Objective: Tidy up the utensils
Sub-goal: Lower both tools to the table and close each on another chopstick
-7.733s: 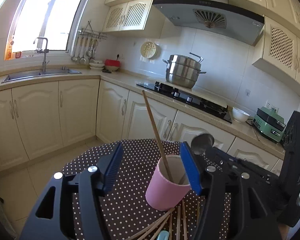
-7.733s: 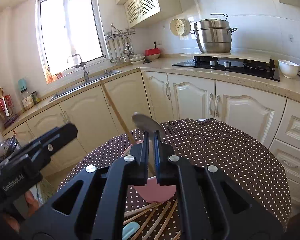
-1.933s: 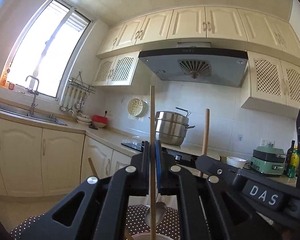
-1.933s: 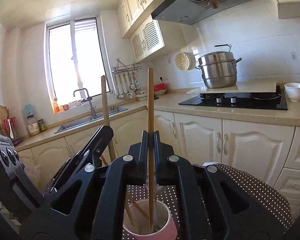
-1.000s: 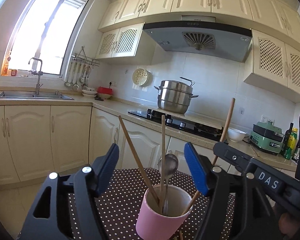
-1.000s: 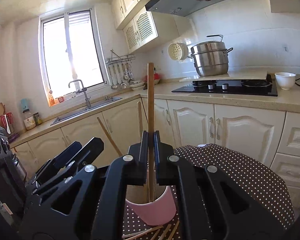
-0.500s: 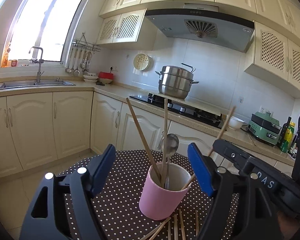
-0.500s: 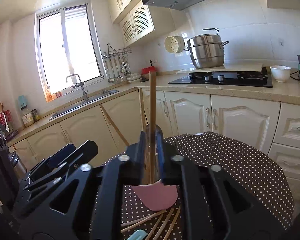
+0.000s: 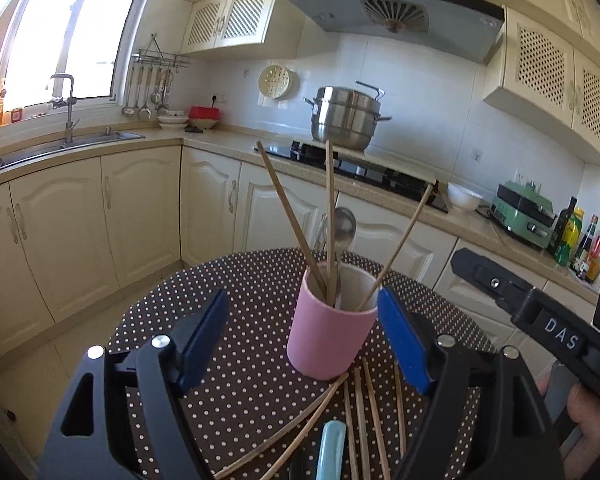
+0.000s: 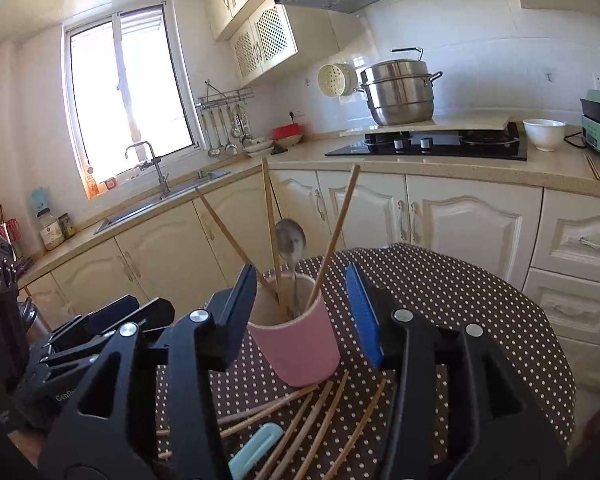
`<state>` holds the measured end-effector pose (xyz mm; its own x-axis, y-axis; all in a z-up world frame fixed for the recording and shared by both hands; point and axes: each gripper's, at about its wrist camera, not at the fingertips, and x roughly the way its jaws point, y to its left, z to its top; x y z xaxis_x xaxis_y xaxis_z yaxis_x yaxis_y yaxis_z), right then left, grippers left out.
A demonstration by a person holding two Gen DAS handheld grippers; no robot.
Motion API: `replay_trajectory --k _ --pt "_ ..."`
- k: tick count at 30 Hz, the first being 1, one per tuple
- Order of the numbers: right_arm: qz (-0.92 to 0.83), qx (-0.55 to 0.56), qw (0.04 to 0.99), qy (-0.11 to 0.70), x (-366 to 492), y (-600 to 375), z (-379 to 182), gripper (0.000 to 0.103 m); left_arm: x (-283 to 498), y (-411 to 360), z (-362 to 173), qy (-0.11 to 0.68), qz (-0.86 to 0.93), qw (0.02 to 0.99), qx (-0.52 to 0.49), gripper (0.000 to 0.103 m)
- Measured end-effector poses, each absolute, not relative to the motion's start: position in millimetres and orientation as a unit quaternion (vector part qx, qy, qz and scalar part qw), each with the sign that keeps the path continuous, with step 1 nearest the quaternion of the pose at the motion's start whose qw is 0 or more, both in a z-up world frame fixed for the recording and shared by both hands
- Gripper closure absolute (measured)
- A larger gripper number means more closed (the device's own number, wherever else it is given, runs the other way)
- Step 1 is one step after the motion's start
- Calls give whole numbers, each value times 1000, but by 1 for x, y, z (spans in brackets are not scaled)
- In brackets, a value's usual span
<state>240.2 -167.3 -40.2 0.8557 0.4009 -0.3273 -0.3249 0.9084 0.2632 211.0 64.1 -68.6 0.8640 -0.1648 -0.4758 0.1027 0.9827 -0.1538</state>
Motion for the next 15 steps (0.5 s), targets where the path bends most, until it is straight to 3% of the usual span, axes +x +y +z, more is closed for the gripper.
replay_trajectory --k 7,11,15 --pt "187 88 946 251 232 -176 -74 55 231 55 -118 398 -69 915 -14 30" --pt "182 86 936 289 231 -179 -96 55 243 54 -146 467 -85 879 -33 61" --pt "184 83 924 325 229 -182 -118 55 249 53 -162 500 -88 861 -41 67"
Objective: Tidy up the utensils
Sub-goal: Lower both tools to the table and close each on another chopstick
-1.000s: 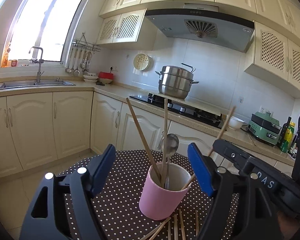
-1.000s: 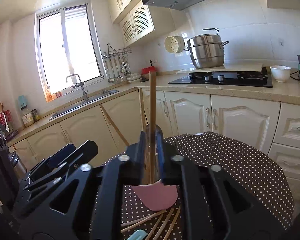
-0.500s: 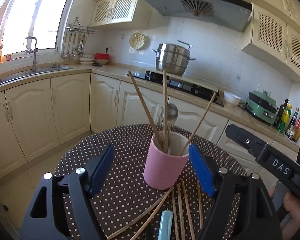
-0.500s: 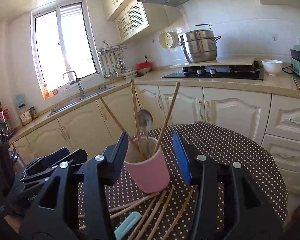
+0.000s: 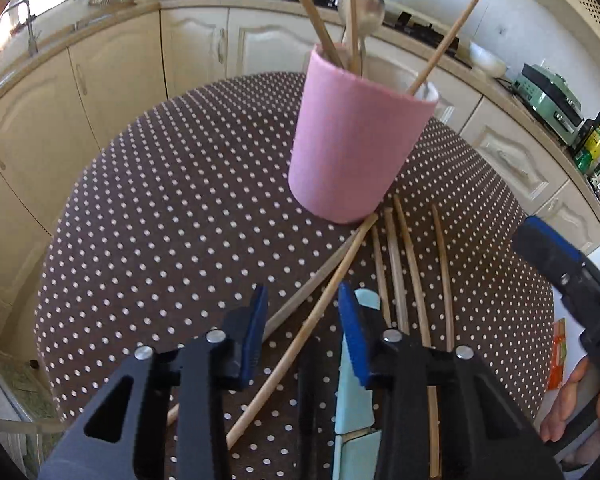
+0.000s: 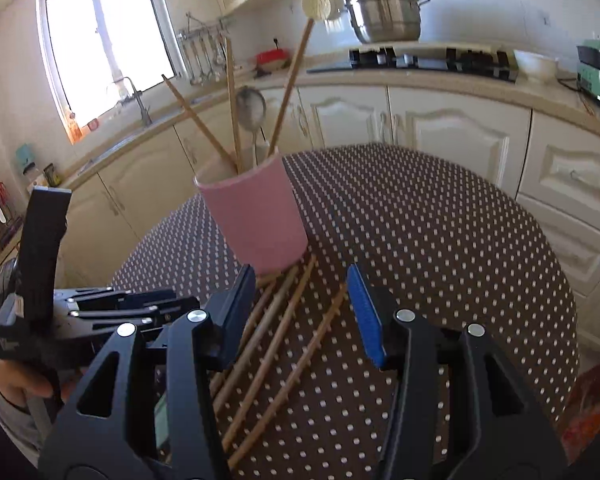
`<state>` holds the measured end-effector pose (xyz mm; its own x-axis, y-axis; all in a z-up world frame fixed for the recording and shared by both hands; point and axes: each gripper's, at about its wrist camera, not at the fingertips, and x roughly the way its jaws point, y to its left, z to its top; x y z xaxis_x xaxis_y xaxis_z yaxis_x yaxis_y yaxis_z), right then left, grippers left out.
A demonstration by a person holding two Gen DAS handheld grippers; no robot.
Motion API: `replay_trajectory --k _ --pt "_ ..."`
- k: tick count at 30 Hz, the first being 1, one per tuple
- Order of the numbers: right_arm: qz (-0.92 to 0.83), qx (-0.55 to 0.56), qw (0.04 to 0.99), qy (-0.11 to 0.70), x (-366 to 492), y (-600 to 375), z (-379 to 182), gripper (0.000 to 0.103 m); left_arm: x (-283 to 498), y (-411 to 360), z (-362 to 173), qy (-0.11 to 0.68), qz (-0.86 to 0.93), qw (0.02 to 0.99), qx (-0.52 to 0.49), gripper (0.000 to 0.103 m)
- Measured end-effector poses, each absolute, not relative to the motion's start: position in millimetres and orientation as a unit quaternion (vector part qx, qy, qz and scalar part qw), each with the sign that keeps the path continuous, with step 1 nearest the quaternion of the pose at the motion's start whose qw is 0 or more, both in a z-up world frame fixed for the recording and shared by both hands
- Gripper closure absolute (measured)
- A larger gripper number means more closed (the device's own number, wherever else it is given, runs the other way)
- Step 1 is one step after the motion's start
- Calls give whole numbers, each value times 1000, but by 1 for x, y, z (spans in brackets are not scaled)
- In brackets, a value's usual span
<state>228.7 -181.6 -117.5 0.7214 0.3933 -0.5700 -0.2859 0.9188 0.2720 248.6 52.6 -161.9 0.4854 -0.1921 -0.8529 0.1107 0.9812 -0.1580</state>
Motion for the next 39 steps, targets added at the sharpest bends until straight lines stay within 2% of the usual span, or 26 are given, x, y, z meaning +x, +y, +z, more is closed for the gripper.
replay_trajectory --k 13,15,16,17,26,33,35,37,39 --pt "178 84 905 378 226 -188 -150 54 264 37 -179 528 -79 846 -23 68" --pt "177 84 902 385 229 -187 -153 54 267 33 -180 525 -72 848 -12 73" --pt "177 84 900 389 231 -186 -155 54 273 25 -182 525 -70 848 -12 82" --pt "177 83 899 393 232 -186 -156 54 275 22 -182 525 -71 848 -16 87" --pt "173 65 883 431 247 -177 -168 54 272 20 -180 521 -92 847 -44 95" --pt "165 31 876 453 267 -156 -171 54 267 34 -177 522 -102 845 -55 95" --pt "162 7 874 458 271 -149 -172 60 266 32 -176 518 -102 848 -55 95" --pt "150 -17 875 461 274 -146 -172 74 264 28 -173 511 -105 852 -55 95" --pt "153 -11 872 465 279 -151 -172 82 262 27 -167 502 -109 856 -56 95"
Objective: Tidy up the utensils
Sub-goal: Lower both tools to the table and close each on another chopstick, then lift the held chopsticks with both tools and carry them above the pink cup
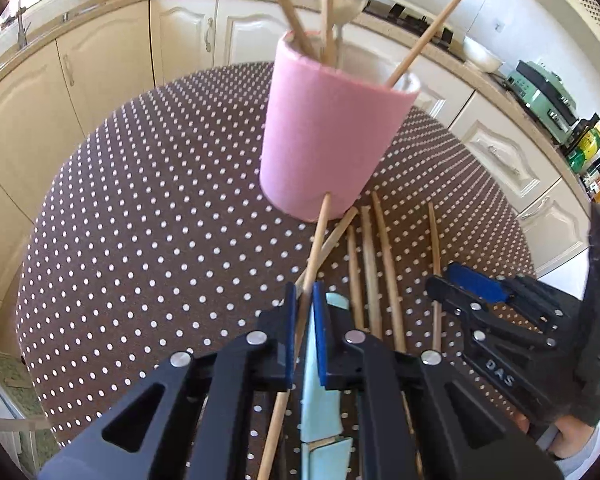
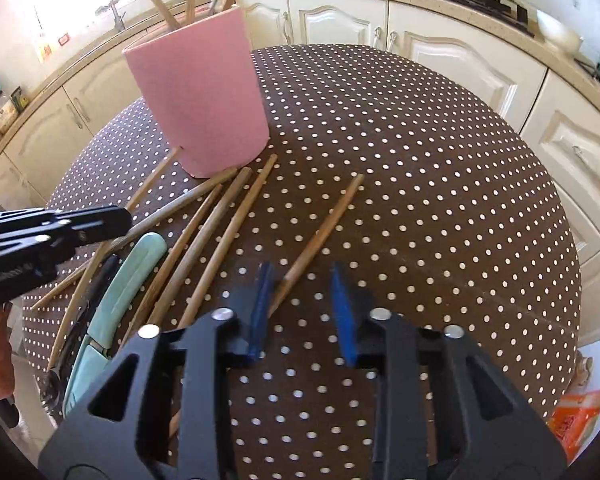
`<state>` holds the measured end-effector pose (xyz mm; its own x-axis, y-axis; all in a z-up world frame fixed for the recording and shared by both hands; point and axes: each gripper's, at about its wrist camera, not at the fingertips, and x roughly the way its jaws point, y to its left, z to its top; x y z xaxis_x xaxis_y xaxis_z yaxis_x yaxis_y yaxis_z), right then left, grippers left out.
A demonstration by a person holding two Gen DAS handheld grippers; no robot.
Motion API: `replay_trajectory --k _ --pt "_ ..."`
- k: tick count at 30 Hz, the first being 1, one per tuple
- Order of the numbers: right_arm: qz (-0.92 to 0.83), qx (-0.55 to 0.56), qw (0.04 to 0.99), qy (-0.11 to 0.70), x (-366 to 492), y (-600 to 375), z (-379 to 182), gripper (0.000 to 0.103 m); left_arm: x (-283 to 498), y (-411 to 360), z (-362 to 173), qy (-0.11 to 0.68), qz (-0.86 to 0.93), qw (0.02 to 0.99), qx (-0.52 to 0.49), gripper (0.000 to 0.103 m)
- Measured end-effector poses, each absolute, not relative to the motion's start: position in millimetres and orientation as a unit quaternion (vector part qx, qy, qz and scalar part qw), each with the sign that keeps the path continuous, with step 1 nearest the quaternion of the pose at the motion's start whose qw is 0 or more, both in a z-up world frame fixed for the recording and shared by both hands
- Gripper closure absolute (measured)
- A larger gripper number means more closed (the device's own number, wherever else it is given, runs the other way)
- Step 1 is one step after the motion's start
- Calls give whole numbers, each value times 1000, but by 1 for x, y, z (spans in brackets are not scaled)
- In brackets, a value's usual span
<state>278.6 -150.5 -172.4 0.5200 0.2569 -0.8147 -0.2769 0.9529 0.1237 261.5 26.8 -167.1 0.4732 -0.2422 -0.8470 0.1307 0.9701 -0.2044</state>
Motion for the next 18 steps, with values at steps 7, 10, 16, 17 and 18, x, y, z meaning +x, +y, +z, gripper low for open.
replay_trajectory --k 7,10,16,17,18 --pt "168 31 863 475 285 -172 -174 97 257 15 -144 467 -121 874 -59 95" --pt "171 33 864 473 281 -178 -174 97 256 5 -135 459 -128 877 -58 96" --pt "187 46 873 448 254 -184 -164 97 253 -6 -129 446 -139 883 -55 98" --pt "191 49 877 439 249 -187 -159 97 252 -7 -128 444 -140 883 -57 98" --pt "194 53 880 431 246 -188 -155 97 251 -7 -126 440 -142 885 -60 98"
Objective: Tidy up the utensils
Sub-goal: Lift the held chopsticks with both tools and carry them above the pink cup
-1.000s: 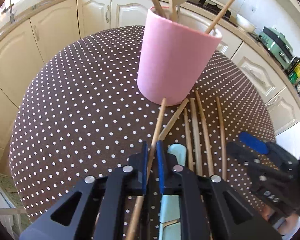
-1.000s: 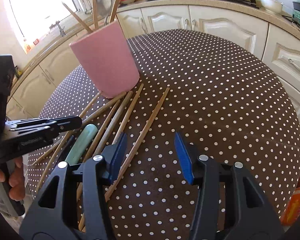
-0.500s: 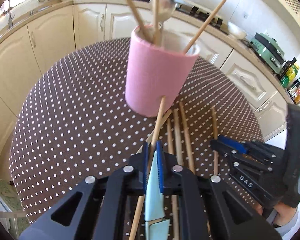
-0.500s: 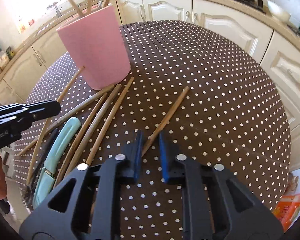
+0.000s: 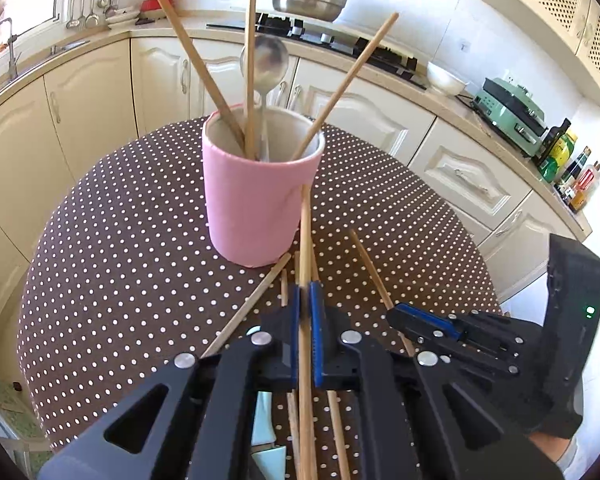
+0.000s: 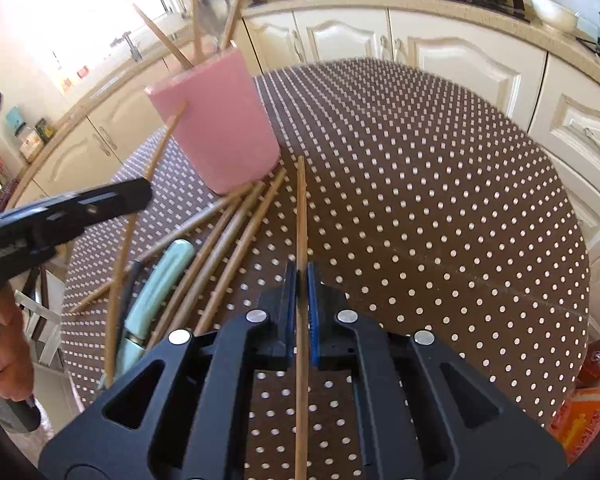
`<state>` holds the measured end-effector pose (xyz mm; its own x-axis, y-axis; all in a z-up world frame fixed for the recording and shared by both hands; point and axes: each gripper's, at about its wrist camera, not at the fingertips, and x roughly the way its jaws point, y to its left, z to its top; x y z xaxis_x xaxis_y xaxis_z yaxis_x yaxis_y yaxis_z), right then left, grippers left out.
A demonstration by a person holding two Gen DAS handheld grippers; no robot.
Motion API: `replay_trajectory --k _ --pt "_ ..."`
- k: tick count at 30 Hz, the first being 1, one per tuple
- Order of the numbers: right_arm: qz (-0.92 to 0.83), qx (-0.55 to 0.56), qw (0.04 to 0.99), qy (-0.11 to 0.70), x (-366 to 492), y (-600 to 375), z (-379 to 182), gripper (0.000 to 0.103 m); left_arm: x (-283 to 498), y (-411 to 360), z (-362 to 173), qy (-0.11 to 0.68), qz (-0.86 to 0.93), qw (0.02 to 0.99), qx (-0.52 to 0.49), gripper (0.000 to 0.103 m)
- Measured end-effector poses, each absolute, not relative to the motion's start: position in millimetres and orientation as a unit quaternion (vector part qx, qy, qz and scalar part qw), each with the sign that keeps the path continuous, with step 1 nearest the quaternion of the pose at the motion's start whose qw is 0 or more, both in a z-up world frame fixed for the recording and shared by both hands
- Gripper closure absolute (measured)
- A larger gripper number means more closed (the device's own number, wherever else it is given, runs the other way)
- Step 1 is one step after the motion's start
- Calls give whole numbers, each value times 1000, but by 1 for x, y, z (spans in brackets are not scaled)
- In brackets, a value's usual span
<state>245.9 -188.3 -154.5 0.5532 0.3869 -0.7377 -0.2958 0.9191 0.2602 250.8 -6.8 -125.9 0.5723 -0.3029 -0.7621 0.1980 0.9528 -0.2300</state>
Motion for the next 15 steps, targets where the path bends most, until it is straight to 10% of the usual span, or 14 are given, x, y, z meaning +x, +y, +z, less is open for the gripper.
replay_trajectory --k 15 --pt "244 77 904 341 203 -186 -86 97 226 -11 -95 362 -163 915 -77 98"
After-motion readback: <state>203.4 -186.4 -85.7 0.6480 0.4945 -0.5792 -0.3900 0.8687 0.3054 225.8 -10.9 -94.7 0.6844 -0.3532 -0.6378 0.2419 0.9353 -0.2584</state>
